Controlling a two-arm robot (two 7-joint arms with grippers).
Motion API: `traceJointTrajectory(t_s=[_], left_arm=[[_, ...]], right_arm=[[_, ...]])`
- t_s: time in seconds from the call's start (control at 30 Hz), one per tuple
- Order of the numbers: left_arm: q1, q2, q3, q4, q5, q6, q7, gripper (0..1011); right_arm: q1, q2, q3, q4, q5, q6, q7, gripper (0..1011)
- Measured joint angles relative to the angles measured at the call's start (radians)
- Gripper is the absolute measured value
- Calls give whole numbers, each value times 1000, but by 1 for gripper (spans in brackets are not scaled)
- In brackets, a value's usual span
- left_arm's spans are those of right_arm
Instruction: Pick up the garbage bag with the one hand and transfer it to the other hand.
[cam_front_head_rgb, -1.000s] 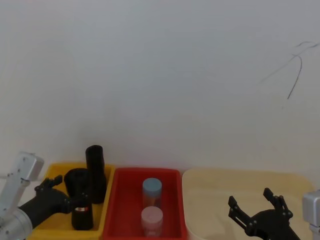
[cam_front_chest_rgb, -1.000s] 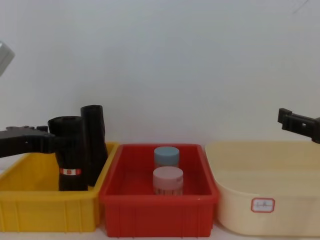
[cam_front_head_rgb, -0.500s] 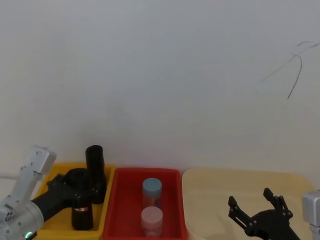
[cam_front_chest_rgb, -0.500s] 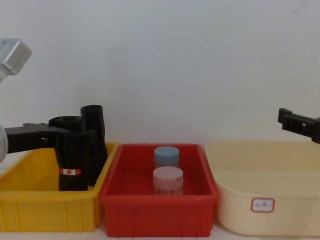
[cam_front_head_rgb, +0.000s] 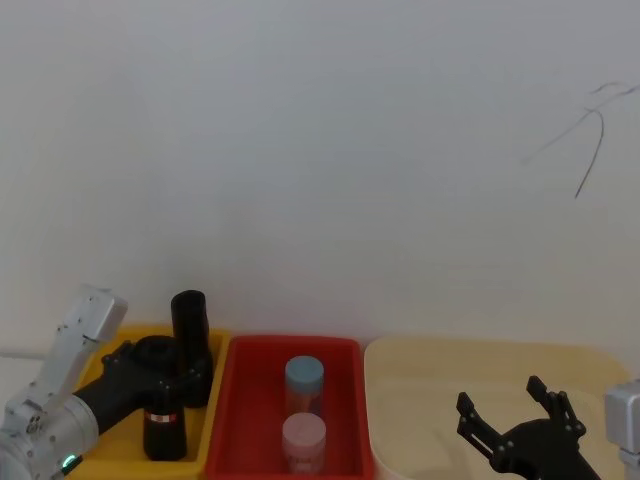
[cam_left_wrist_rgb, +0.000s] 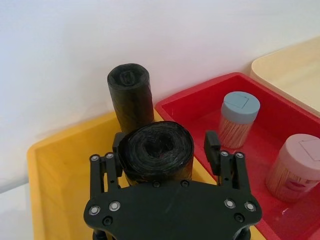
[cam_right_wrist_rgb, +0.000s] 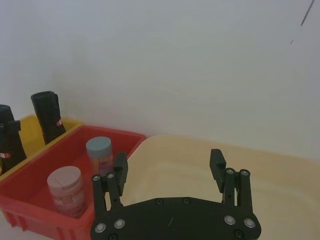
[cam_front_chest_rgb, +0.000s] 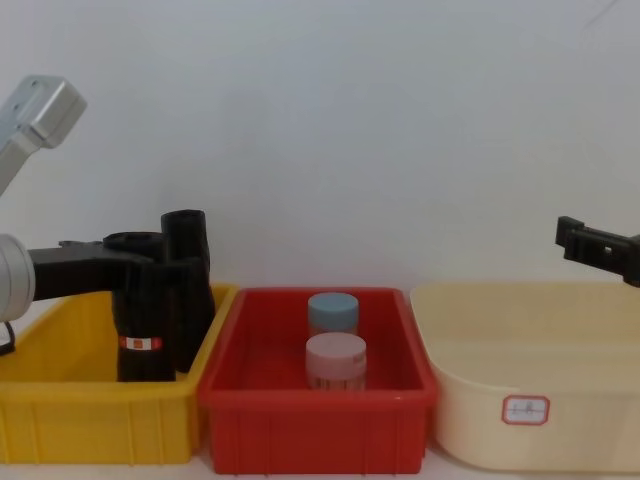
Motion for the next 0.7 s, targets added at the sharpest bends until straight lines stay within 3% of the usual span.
traceJointTrajectory(t_s=[0.23, 0.37, 0.7], left_arm=[[-7, -4, 4, 6, 9, 0, 5, 790], [-9, -5, 5, 8, 12, 0, 7, 634], [-13, -7, 7, 11, 17, -1, 10, 531]], right_arm=[[0, 0, 0, 0, 0, 0, 0, 1001], [0, 0, 0, 0, 0, 0, 0, 1001], [0, 0, 0, 0, 0, 0, 0, 1001]])
